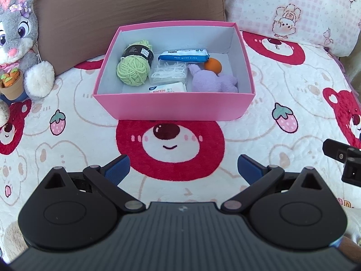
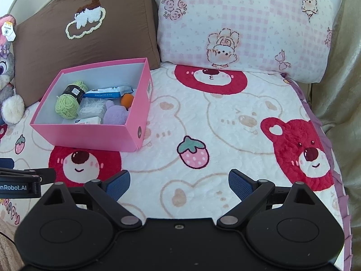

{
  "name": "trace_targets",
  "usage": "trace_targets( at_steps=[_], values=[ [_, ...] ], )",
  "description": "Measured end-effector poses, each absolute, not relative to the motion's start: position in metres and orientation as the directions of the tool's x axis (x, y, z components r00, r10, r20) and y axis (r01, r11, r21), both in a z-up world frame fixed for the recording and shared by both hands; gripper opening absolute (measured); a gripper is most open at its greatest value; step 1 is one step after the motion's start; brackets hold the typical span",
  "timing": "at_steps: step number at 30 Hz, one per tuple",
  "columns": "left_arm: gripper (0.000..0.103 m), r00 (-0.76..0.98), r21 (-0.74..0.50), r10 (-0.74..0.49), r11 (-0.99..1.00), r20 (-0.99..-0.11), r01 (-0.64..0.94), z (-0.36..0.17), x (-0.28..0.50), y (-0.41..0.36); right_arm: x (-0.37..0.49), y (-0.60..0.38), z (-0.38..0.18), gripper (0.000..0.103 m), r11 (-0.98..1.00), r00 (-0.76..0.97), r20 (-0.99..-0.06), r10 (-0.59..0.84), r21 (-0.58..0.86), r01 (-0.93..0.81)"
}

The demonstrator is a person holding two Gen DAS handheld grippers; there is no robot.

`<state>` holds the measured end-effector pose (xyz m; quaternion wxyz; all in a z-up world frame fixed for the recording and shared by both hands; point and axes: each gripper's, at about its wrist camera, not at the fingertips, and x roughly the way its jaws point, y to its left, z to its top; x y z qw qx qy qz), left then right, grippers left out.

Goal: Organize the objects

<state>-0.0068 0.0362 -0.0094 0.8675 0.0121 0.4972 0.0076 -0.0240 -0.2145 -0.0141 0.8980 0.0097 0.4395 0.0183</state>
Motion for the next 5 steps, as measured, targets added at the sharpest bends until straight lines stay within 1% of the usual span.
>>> trace_targets(
  at_steps=[5],
  values=[
    [0.103, 0.498, 0.031, 0.025, 1.000, -0.867, 0.005, -0.0106, -0.0062, 0.0359, -0.0238, -0.2144, -0.0143, 0.096, 0.999, 0.613, -0.789, 0.040, 0.031, -0.025]
  ],
)
